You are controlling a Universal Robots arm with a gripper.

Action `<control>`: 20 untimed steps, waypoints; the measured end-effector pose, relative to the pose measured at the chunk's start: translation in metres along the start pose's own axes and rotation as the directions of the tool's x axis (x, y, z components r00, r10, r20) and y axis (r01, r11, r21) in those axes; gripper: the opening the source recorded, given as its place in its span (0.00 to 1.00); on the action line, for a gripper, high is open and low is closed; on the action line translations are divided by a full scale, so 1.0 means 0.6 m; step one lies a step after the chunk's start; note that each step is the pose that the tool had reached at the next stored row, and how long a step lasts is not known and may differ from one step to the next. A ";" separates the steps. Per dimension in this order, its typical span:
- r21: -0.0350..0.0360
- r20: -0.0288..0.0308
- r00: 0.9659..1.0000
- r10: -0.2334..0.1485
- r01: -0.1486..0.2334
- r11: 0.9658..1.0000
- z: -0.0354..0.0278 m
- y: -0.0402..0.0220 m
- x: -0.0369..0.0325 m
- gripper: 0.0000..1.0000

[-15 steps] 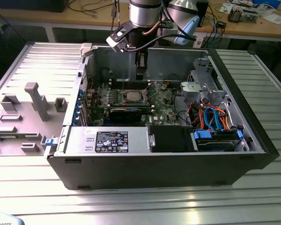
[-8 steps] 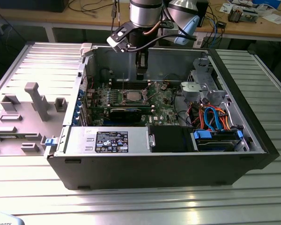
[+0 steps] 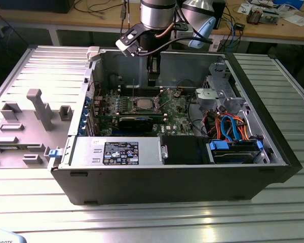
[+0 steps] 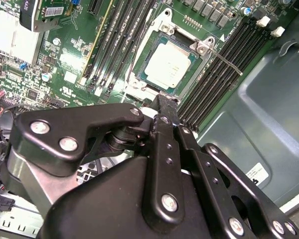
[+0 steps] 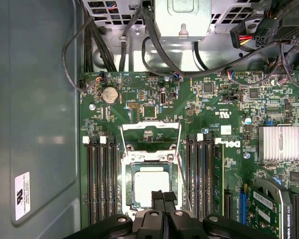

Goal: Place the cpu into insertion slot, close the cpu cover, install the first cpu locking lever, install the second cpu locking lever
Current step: 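Close the cpu cover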

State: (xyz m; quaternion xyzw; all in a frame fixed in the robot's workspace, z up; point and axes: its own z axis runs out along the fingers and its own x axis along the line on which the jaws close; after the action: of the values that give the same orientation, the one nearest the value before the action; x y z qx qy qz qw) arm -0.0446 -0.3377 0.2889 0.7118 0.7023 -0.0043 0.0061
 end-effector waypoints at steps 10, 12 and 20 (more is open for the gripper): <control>0.000 0.000 1.000 0.000 0.000 1.000 0.000 0.006 0.000 0.11; 0.000 0.000 1.000 0.000 0.000 1.000 0.000 0.007 0.000 0.11; 0.000 0.001 1.000 0.000 0.000 1.000 0.000 0.009 0.000 0.11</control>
State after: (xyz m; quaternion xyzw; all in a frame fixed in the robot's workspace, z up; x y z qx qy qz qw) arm -0.0391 -0.3377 0.2889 0.7118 0.7023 -0.0047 0.0066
